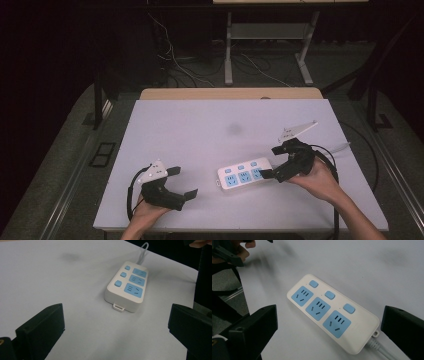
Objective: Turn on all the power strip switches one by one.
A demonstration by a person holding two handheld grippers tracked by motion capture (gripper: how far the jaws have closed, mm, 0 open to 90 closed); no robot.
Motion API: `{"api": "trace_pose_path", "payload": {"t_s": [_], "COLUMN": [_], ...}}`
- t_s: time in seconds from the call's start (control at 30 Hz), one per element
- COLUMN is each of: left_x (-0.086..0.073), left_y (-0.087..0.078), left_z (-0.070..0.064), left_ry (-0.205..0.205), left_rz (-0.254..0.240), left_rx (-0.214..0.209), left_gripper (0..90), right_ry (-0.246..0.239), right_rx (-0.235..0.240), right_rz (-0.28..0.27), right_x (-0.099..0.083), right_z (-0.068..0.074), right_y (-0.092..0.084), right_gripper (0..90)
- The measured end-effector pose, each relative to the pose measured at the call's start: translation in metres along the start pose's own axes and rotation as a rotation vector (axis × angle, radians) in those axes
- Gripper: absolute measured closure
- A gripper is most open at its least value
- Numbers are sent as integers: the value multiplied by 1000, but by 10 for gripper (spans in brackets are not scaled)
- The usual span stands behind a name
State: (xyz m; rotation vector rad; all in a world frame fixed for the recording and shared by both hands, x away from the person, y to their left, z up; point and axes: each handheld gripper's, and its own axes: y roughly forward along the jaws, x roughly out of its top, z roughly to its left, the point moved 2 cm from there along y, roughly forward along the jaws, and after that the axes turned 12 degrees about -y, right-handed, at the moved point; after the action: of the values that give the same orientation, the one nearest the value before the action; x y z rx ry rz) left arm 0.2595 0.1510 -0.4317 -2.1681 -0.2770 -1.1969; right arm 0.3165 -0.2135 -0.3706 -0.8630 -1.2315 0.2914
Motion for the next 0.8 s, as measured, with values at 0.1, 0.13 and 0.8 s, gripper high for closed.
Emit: {"api": "trace_pose_path", "payload": {"t_s": [0.1, 0.13, 0.8], "left_x": [0, 0, -1], "left_y": [0, 0, 2], "left_z": [0, 0, 2], "left_ry": [2, 2, -1], "left_rz": [1, 2, 11], "left_rx": [0, 0, 7], "left_gripper": [0, 0, 0], "right_ry": [4, 1, -3], "right_rx": [3, 4, 32], "right_rz": [4, 4, 78], "right_x": [2, 3, 4], "right_z": [-3, -5, -17], "right_y": [1, 2, 26], "right_gripper": [7, 6, 178]}}
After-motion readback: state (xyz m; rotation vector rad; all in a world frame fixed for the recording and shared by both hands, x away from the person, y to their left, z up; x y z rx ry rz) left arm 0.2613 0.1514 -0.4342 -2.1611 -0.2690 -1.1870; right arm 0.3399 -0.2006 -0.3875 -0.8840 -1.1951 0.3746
